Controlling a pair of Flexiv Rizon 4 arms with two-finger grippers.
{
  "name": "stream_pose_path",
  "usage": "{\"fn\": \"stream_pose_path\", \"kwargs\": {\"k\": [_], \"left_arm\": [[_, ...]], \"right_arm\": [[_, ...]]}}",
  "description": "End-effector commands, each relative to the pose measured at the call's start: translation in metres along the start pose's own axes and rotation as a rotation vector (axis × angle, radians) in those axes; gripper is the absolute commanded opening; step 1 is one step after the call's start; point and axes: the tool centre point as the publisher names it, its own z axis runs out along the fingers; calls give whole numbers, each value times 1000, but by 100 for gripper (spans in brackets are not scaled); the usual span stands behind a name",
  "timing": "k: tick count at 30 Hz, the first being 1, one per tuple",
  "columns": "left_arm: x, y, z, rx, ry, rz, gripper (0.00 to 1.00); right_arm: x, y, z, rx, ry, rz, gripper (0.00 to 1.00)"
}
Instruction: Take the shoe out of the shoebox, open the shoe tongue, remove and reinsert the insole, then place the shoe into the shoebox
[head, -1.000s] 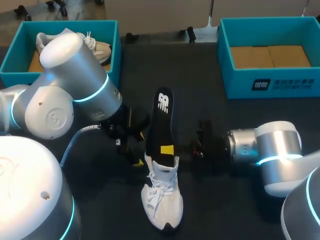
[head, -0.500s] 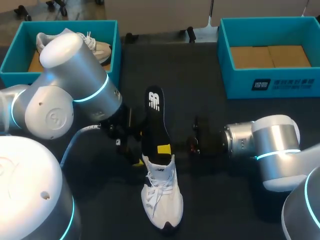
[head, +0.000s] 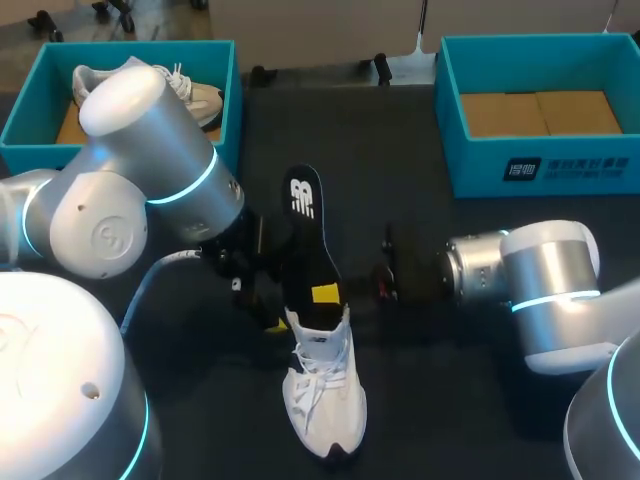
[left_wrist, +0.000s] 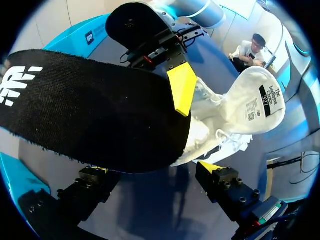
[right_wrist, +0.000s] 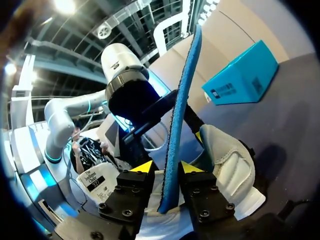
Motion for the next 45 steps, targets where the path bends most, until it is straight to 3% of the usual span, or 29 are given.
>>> {"fn": "stream_pose_path", "kwargs": {"k": [1, 24, 28, 30, 32, 45], "left_arm": [[0, 0, 0, 0, 0, 1, 100], [0, 0, 0, 0, 0, 1, 100], [0, 0, 0, 0, 0, 1, 100], [0, 0, 0, 0, 0, 1, 100], [0, 0, 0, 0, 0, 1, 100], [0, 0, 0, 0, 0, 1, 100]], "right_arm": [[-1, 5, 2, 15, -1, -1, 33], [-6, 32, 3, 31, -2, -42, 31], [-6, 36, 3, 30, -5, -46, 27], [-6, 37, 4, 30, -7, -45, 20], [-7, 38, 5, 28, -9, -40, 0], [-8, 21, 2, -1, -2, -5, 0]]}}
